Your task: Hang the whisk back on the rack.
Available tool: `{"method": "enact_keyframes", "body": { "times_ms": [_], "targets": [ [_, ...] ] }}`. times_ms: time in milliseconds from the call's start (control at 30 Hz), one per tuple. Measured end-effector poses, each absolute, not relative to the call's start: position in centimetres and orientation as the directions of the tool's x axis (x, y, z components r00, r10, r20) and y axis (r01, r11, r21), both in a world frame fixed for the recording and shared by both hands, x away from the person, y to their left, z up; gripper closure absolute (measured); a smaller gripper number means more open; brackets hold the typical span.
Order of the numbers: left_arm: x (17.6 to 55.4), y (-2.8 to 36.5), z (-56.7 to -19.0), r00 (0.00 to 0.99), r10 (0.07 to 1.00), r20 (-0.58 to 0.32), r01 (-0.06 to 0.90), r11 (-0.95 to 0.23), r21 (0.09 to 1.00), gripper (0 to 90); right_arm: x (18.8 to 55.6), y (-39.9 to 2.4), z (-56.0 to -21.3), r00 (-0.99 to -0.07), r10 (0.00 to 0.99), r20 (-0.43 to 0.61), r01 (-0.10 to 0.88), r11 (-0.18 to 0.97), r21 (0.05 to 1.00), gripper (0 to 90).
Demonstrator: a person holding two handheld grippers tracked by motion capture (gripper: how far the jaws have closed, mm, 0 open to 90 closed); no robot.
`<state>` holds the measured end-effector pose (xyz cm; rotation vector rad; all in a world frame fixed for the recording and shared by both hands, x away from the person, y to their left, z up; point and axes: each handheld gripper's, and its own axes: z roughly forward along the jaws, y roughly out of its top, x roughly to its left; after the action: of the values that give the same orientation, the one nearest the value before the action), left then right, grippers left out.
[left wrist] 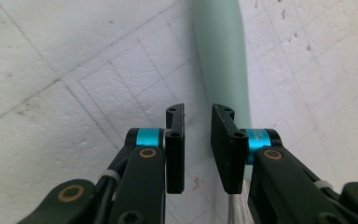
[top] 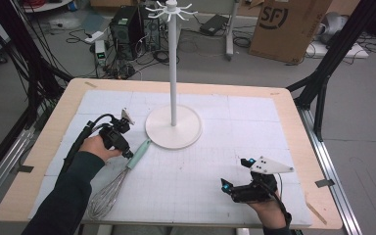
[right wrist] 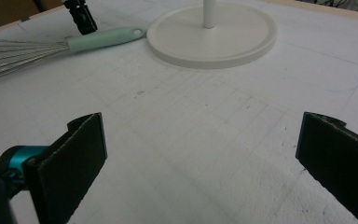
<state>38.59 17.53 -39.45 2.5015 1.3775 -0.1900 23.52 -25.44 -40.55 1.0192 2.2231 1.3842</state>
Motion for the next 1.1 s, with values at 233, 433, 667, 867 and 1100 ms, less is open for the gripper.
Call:
{"method": "enact_keyframes", "body": {
  "times_ms": [233, 433, 667, 867, 1100],
  "targets": [
    [37.5, 16.7, -38.9, 0.542, 0.817, -0.199, 0.838, -0.508, 0.196, 68.1, 23.5, -25.3, -40.6, -0.691, 0.717, 0.088, 0.397, 0.275, 0.876, 0.7],
    [36.9, 15.5, -38.8, 0.539, 0.827, -0.16, 0.839, -0.51, 0.192, 54.1, 23.5, -25.2, -40.6, -0.693, 0.716, 0.086, 0.395, 0.276, 0.876, 0.7],
    [36.5, 14.3, -39.4, 0.537, 0.842, -0.057, 0.837, -0.523, 0.161, 31.0, 23.5, -25.3, -40.5, -0.692, 0.716, 0.091, 0.397, 0.273, 0.876, 0.8],
    [36.3, 13.3, -39.8, 0.55, 0.835, -0.016, 0.828, -0.543, 0.139, 27.6, 23.5, -25.3, -40.5, -0.693, 0.716, 0.09, 0.396, 0.274, 0.876, 0.8],
    [36.4, 12.6, -40.7, 0.551, 0.834, 0.033, 0.828, -0.551, 0.099, 27.2, 23.5, -25.4, -40.5, -0.691, 0.717, 0.09, 0.395, 0.27, 0.878, 0.8]
  ]
}}
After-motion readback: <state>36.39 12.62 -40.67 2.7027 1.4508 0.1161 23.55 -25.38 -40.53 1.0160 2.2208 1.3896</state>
